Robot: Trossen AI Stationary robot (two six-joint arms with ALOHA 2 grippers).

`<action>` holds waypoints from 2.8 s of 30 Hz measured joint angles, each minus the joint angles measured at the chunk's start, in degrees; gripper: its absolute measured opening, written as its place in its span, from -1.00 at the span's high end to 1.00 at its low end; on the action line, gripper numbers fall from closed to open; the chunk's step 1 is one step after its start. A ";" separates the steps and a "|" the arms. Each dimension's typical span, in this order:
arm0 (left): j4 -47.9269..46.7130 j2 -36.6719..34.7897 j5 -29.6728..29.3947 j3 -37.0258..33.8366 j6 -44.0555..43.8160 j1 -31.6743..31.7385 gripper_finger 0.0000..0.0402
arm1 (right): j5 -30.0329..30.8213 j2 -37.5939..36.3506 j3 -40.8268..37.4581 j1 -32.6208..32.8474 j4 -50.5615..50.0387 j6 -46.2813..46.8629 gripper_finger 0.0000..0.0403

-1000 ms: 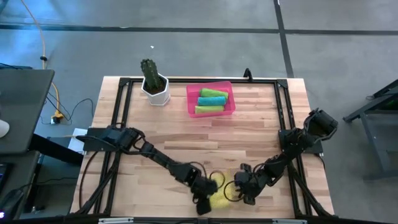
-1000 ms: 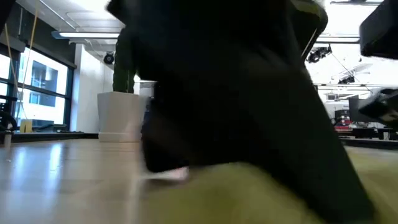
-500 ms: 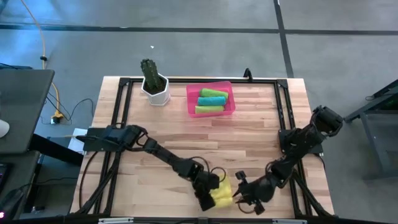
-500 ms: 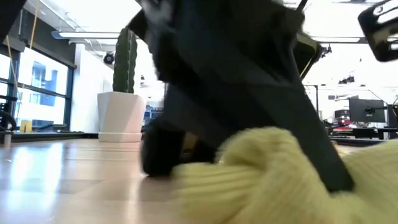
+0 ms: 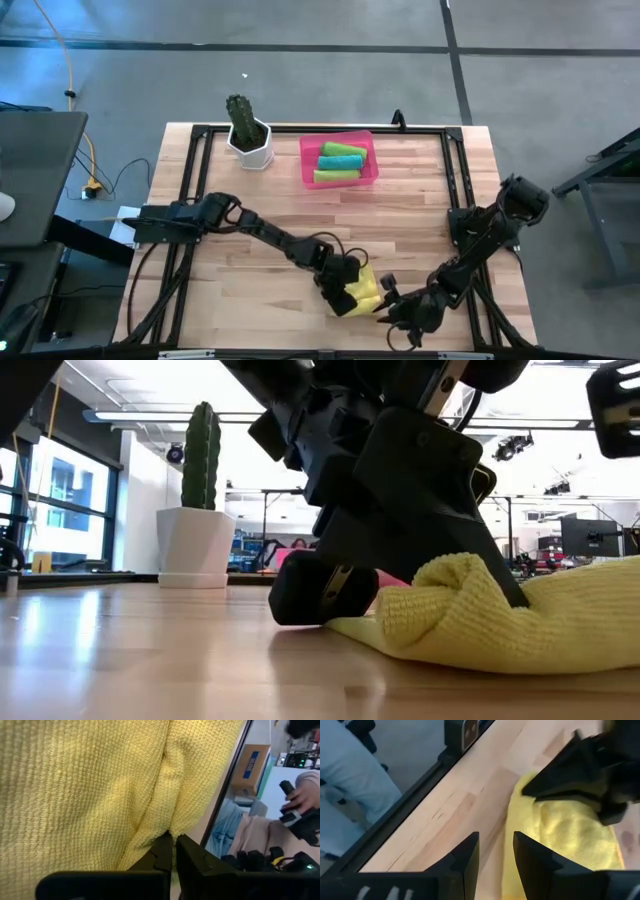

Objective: Roll microfiber towels into tight, uniform cylinder then place into a basket
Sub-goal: Roll the yellow microfiber cloth

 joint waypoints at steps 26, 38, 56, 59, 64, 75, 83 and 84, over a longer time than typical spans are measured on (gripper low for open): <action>0.20 0.00 0.77 0.00 0.52 0.34 0.98 | 3.85 7.81 0.17 -2.56 -4.00 1.68 0.43; 0.37 0.00 1.01 -0.02 0.59 0.34 0.93 | -0.58 8.29 0.28 -5.00 -4.78 7.73 -0.02; 4.51 0.13 6.96 -0.07 -0.32 0.40 0.92 | 0.07 8.41 0.28 -6.35 -8.50 17.15 0.61; 5.88 0.24 7.07 -0.09 -0.67 0.36 0.92 | -0.19 8.39 0.23 -6.35 -8.73 19.74 0.87; 5.78 0.24 7.45 -0.09 2.63 0.52 0.88 | -3.50 8.28 0.22 -6.46 -8.57 23.92 0.93; 5.55 0.42 13.47 -0.09 12.46 4.71 0.55 | -5.62 8.19 0.22 -5.35 -8.29 25.77 0.98; 6.17 0.43 17.75 -0.09 19.26 9.06 0.36 | -6.01 8.17 0.22 -5.12 -8.29 28.70 0.98; 6.20 0.44 19.11 -0.09 19.69 9.55 0.36 | -5.99 8.17 0.22 -5.11 -8.28 28.68 0.98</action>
